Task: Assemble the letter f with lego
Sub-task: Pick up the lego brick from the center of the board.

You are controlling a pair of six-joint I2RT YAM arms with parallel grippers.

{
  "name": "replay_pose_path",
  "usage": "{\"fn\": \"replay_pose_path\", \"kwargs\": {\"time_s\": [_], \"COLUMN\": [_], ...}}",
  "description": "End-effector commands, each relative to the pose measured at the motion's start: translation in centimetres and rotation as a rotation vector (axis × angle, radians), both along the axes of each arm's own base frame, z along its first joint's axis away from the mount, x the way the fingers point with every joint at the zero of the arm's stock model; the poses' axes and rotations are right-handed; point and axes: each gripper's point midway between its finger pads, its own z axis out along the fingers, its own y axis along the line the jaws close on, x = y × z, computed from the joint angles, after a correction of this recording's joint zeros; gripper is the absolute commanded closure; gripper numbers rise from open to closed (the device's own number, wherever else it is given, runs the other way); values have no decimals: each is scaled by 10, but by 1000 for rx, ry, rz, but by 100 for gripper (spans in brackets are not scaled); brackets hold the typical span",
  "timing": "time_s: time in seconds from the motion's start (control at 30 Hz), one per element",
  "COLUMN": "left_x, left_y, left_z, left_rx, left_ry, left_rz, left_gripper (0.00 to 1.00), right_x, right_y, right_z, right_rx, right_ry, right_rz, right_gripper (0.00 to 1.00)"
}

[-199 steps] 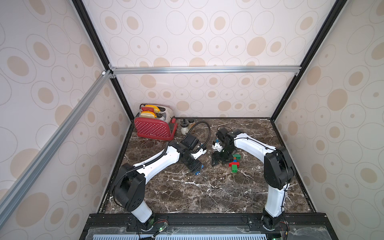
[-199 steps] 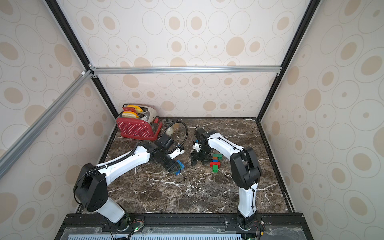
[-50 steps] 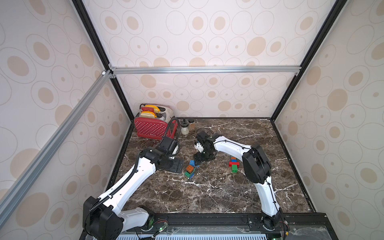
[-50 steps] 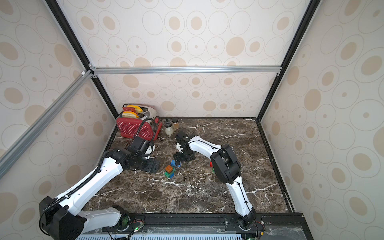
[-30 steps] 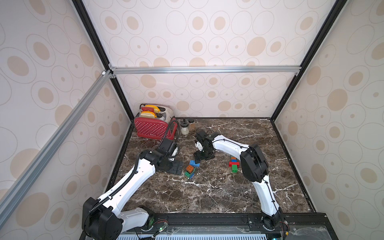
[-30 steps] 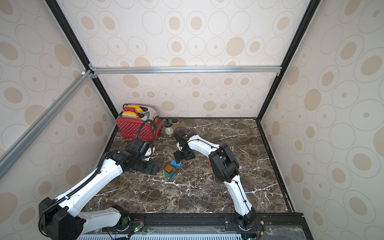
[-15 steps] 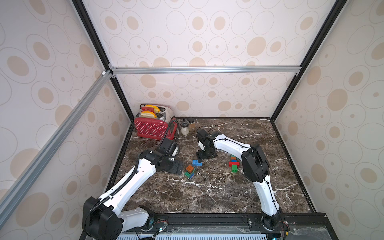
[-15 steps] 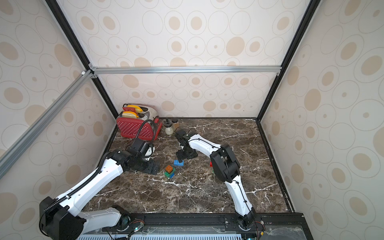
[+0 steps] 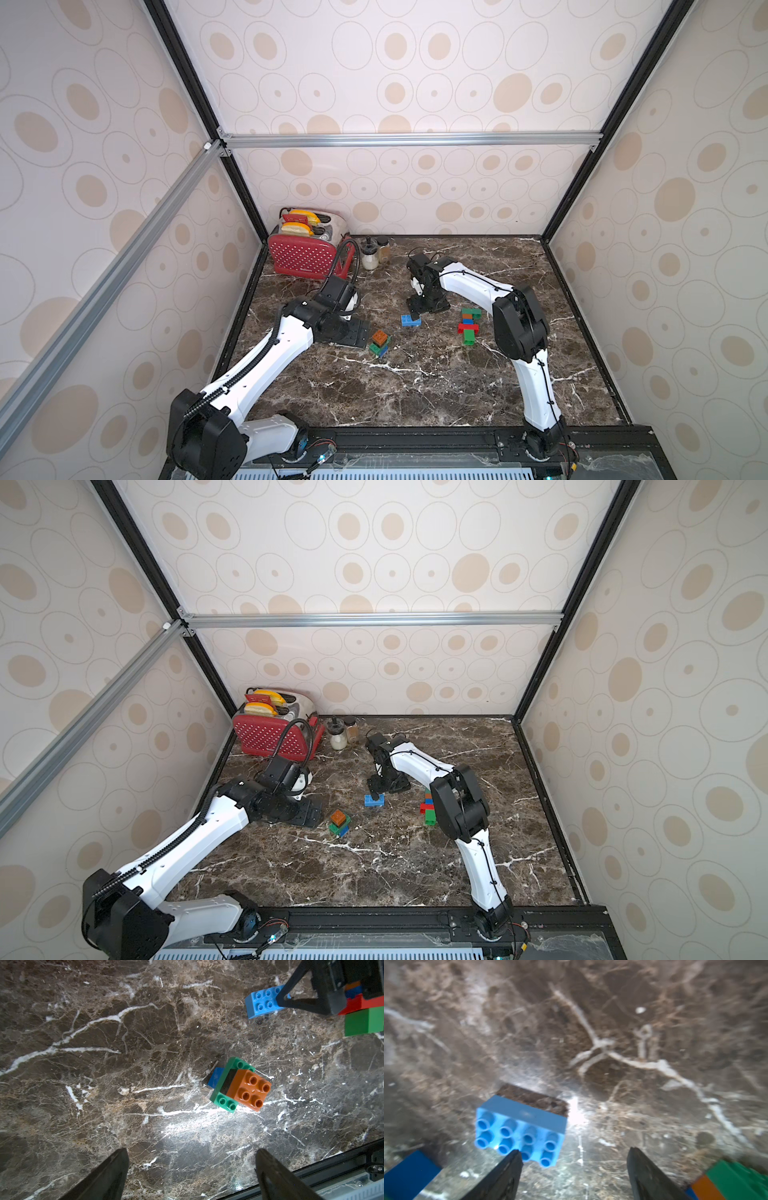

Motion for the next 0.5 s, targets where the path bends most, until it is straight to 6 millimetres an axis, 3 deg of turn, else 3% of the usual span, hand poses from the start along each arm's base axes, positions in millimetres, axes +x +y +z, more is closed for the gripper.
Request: {"fn": "replay_pose_path", "kwargs": {"time_s": [0.0, 0.17, 0.47], "left_x": [0, -4, -10], "left_y": [-2, -1, 2], "left_z": [-2, -5, -5], "left_rx": [-31, -25, -16], "left_ry": [18, 34, 39], "left_rz": [31, 31, 15], "left_gripper": [4, 4, 4], "right_x": [-12, -15, -14], "right_y": [27, 41, 28], "right_z": [24, 23, 1], "right_rx": [148, 165, 51], "right_ry": [27, 28, 45], "right_rz": [11, -5, -89], "right_gripper": [14, 12, 11]}}
